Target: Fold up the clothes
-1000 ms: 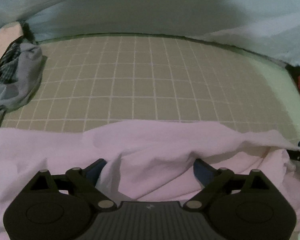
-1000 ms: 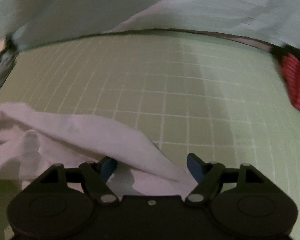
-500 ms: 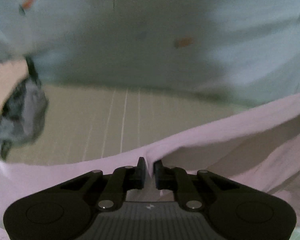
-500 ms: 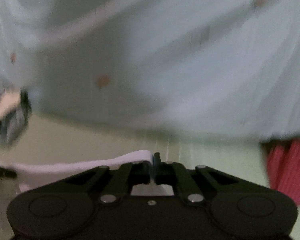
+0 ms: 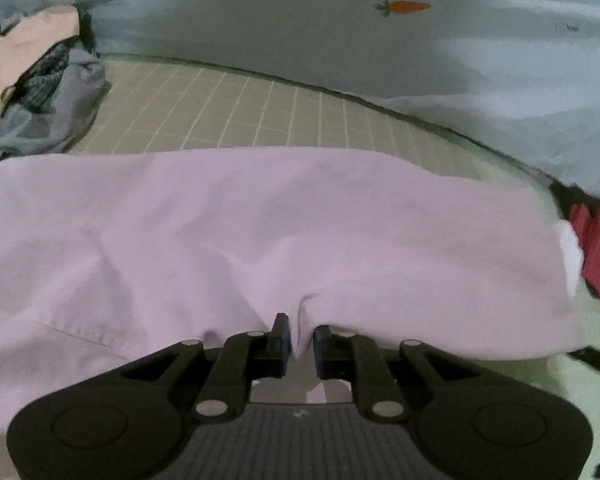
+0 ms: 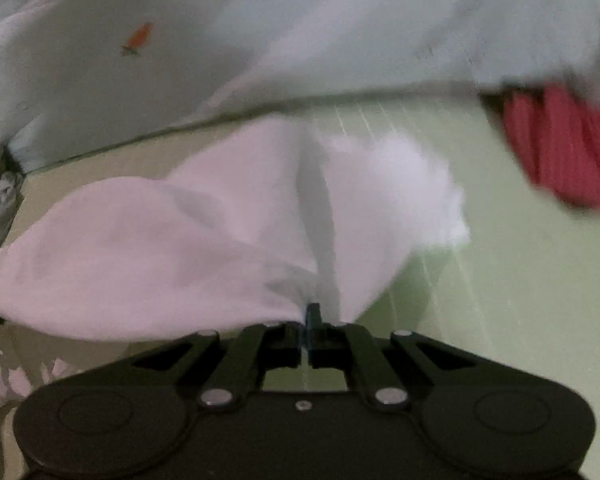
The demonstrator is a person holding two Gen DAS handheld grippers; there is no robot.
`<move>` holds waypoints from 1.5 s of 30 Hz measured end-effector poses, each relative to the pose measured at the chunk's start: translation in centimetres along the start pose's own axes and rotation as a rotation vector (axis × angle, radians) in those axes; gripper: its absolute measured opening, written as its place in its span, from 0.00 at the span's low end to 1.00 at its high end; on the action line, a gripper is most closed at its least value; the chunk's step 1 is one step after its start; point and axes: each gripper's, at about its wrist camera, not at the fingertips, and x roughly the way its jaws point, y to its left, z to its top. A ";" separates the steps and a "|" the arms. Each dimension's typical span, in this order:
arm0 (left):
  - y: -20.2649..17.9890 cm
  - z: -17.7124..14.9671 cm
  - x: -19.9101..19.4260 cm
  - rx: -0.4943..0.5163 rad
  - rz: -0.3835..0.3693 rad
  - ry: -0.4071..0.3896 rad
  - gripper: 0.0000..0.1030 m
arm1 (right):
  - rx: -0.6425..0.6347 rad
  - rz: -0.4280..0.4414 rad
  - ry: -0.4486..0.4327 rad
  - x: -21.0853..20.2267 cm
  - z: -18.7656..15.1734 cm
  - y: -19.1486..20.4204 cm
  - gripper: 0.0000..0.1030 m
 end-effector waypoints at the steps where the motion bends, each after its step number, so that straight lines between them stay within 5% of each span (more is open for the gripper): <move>1: 0.1 0.3 -0.2 -0.006 -0.001 -0.011 0.17 | 0.013 0.013 -0.010 -0.4 0.2 -0.1 0.06; 6: 0.5 1.7 -1.5 -0.033 -0.005 -0.066 0.38 | 0.027 0.027 -0.120 -1.7 2.9 0.1 0.35; 7: 0.6 2.0 -1.8 -0.039 0.007 -0.082 0.48 | 0.055 0.036 -0.150 -2.0 3.4 -0.2 0.40; 9: 0.9 2.6 -2.4 -0.050 0.039 -0.119 0.52 | 0.124 0.046 -0.207 -2.4 4.3 -0.9 0.43; 15: 3.6 3.1 -1.4 -0.137 0.138 -0.099 0.53 | 0.303 0.036 -0.306 -2.0 5.4 -3.3 0.50; 18: 4.6 2.6 -0.6 -0.126 0.207 -0.063 0.56 | 0.296 0.034 -0.288 -1.5 5.6 -3.7 0.51; 20: 5.3 2.1 0.0 -0.126 0.258 -0.031 0.56 | 0.199 -0.049 -0.270 -2.0 5.3 -2.7 0.54; 24: 6.7 1.3 0.5 -0.191 0.265 0.009 0.58 | 0.193 -0.045 -0.270 -2.6 4.4 -2.9 0.55; 30: 5.3 1.2 1.1 -0.097 0.319 0.037 0.62 | 0.201 -0.052 -0.278 -3.3 4.1 -3.6 0.57; 37: 5.1 1.2 1.8 -0.110 0.324 0.059 0.65 | 0.248 -0.072 -0.418 -7.0 5.0 -4.9 0.65; 40: 5.1 1.3 2.2 -0.118 0.328 0.065 0.68 | 0.370 -0.056 -0.390 -6.3 4.5 -7.4 0.72; 45: 4.6 1.3 2.6 -0.097 0.350 0.071 0.70 | 0.575 0.052 -0.212 -0.4 2.7 -10.1 0.72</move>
